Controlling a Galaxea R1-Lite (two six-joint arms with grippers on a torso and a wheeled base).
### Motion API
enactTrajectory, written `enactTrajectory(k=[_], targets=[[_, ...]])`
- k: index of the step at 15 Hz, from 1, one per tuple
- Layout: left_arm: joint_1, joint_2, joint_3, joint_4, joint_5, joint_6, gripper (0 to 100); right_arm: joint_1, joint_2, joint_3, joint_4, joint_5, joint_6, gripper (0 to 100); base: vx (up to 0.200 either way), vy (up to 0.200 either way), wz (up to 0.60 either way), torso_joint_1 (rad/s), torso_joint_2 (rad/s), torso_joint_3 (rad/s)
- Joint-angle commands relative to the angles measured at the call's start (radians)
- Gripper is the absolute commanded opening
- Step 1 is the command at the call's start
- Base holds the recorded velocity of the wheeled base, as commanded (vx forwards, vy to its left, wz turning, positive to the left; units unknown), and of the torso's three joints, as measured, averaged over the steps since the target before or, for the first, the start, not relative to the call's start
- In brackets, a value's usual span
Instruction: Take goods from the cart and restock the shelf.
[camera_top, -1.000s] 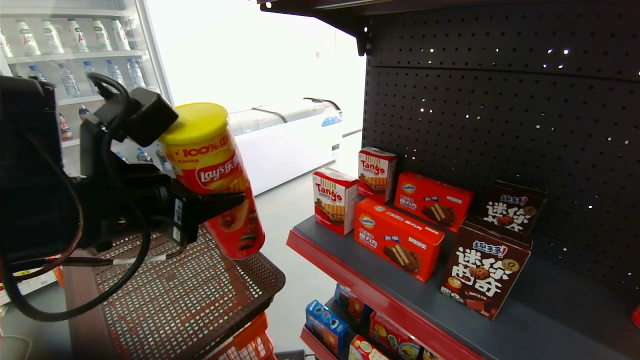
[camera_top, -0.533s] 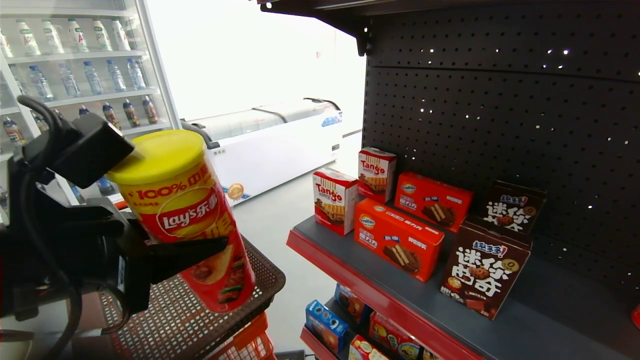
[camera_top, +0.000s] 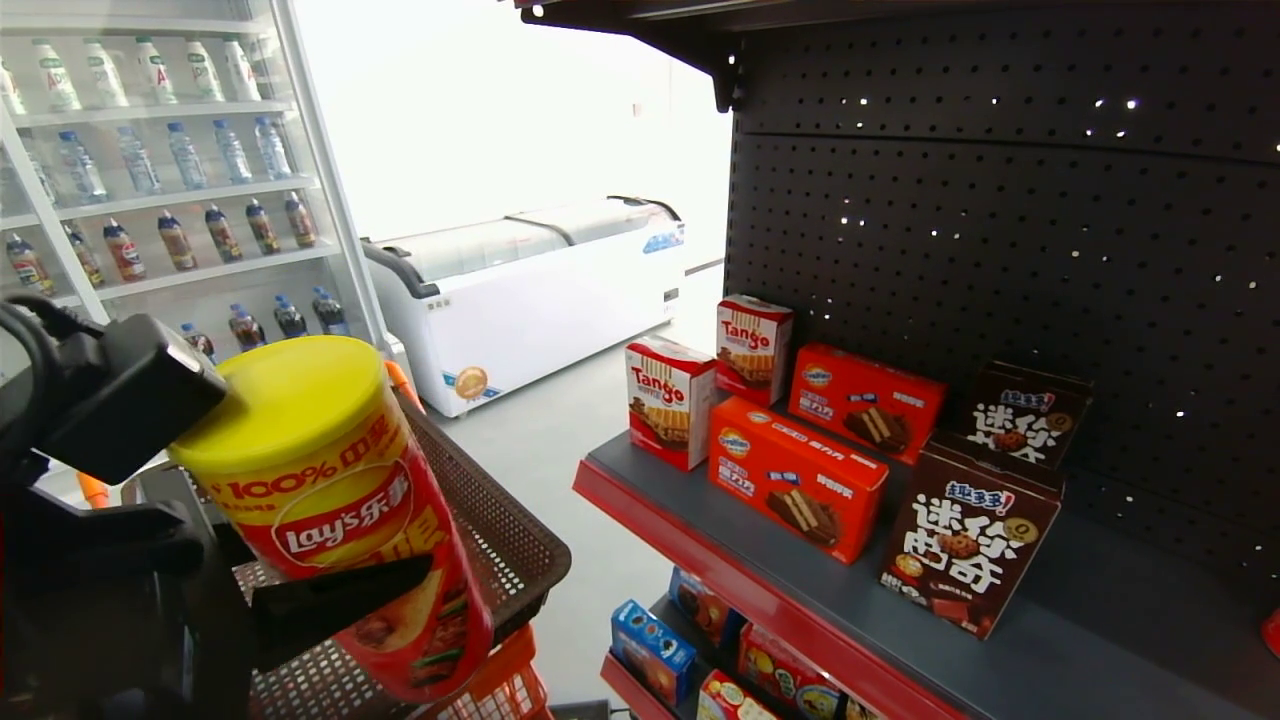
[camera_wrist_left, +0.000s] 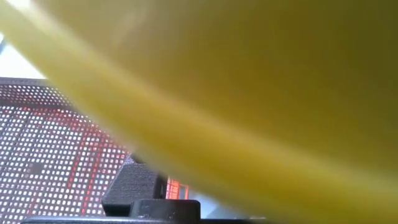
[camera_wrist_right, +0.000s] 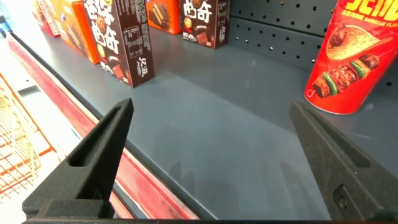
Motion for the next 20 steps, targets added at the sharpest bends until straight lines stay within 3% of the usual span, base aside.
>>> enactTrajectory(k=[1,7,16,20], targets=[[-0.003,-0.013,0.005,-0.001,-0.001,0.0,0,0.0,0.0,0.0,0.0,0.0,0.0,100,0.0,0.0,0.0,0.0,0.0,0.0],[-0.032,-0.042,0.033,0.001,-0.001,-0.001,0,0.0,0.0,0.0,0.0,0.002,0.0,100,0.0,0.0,0.0,0.0,0.0,0.0],[-0.031,-0.051,0.064,-0.004,-0.001,-0.009,0,0.0,0.0,0.0,0.0,0.0,0.0,100,0.0,0.0,-0.6,0.004,0.0,0.003],[-0.059,-0.053,0.054,-0.002,0.001,-0.009,0,0.0,0.0,0.0,0.0,0.002,0.0,100,0.0,0.0,-0.6,0.001,0.0,0.001]])
